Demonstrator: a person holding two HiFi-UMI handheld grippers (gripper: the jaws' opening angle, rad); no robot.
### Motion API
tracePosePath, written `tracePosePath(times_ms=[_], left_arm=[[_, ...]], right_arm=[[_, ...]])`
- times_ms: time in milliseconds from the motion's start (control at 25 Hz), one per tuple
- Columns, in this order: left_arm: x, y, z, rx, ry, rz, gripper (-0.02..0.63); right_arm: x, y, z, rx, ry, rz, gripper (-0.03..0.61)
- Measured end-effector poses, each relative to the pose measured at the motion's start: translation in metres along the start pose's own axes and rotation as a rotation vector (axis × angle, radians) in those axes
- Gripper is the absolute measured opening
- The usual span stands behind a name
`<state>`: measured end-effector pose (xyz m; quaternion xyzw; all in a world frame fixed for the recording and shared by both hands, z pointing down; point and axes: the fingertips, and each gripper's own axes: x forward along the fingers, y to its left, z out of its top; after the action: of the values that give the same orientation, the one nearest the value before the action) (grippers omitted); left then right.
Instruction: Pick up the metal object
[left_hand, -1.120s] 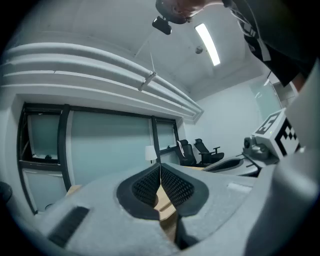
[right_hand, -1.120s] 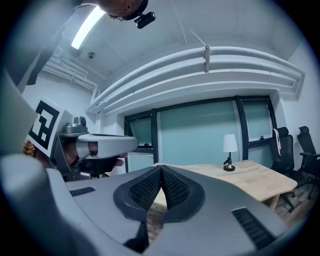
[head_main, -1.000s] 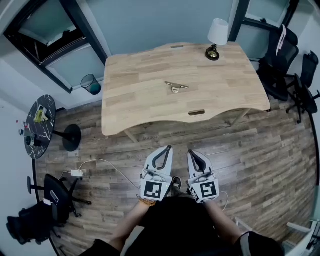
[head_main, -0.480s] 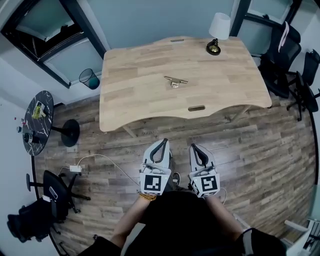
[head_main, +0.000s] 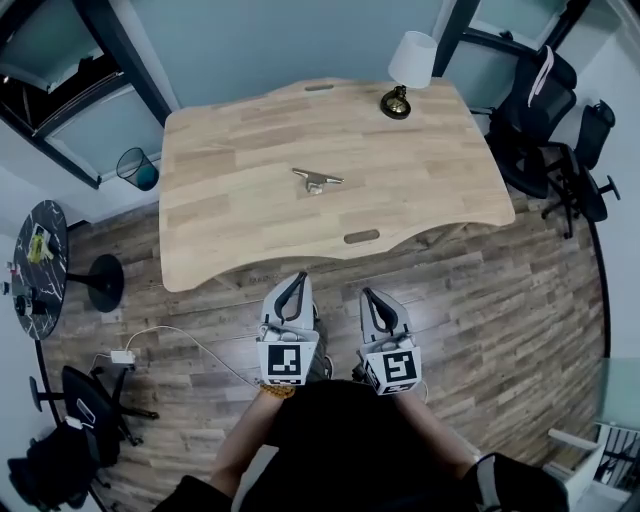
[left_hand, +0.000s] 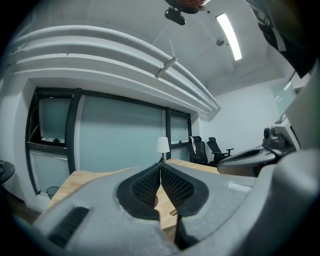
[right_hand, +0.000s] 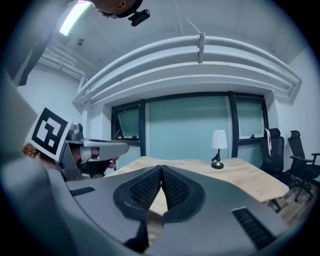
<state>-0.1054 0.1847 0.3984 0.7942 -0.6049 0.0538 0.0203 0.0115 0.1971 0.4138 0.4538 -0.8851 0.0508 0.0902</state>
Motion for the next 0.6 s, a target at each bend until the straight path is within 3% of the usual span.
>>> tracePosePath(times_ms=[280,600], left_arm=[[0.052,0.029,-0.014,-0.064,0.066,0.0,0.017],[0.108,0.054,-0.031,-0.091,0.124,-0.016,0.017]], right_arm=[[0.051,-0.046,0.022,-0.001,0.007,-0.094,0.005],[0.104,-0.084,0.033,-0.002,0.046,-0.116,0.005]])
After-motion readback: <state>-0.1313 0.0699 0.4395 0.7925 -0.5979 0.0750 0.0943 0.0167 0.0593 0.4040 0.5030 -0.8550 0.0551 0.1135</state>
